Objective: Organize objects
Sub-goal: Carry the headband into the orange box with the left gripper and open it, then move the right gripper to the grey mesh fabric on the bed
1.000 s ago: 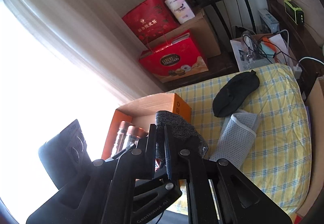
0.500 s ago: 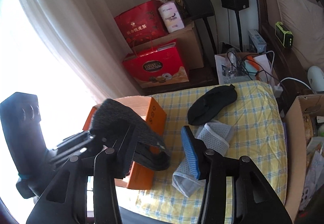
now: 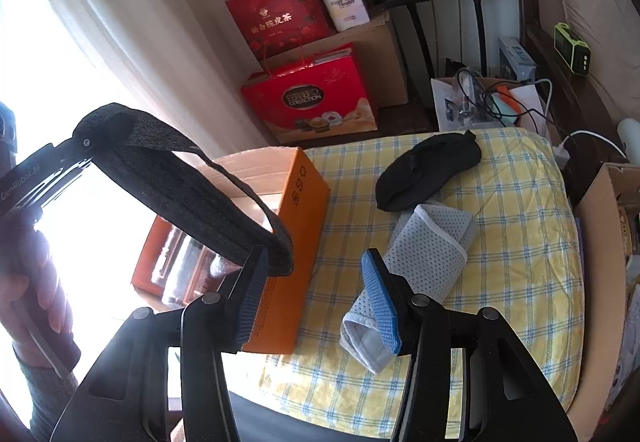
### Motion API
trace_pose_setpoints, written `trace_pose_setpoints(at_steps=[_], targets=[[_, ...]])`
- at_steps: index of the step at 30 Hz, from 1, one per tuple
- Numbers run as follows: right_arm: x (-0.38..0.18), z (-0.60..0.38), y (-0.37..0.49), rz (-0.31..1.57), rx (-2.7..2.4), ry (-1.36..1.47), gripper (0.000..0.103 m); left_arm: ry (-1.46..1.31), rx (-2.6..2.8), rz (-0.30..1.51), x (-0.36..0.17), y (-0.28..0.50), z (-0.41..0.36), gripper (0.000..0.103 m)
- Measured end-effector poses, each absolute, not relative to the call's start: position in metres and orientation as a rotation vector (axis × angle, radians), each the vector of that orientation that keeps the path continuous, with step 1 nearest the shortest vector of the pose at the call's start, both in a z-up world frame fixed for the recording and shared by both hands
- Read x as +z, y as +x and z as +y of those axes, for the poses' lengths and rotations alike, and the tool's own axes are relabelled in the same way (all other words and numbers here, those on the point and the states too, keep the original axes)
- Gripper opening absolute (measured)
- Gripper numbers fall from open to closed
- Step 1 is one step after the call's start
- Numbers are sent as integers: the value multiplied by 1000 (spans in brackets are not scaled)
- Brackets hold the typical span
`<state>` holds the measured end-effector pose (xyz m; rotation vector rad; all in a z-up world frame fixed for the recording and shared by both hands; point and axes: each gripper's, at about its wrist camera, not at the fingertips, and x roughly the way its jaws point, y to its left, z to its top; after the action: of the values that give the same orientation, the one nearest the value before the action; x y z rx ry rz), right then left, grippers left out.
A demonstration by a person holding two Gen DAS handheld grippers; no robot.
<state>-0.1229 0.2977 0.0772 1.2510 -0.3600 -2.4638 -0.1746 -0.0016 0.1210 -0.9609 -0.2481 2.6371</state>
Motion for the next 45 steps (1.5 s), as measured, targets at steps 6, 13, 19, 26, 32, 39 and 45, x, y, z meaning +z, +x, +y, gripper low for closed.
trace_pose_setpoints(at_steps=[6,13,19,26,32,39,45], targets=[[73,286,-126,-345,-2455,1255,51,-1003,2689,-255,102,-180,-31,4],[67,277,-125,-318,-2443,1262,51,-1176,2699,-196,48,-179,-60,5],[63,280,-126,-318,-2449,1271,51,-1399,2637,-117,-12,-174,-72,5],[54,284,-126,-316,-2455,1292,51,-1507,2593,22,-33,-159,-57,41],[48,293,-125,-271,-2509,1321,52,-1374,2648,-165,1,-153,-64,89],[45,310,-124,-261,-2569,1347,73,-1317,2586,-222,20,-153,-44,92],[42,323,-123,-277,-2593,1385,76,-1310,2490,-216,22,-152,-7,92]])
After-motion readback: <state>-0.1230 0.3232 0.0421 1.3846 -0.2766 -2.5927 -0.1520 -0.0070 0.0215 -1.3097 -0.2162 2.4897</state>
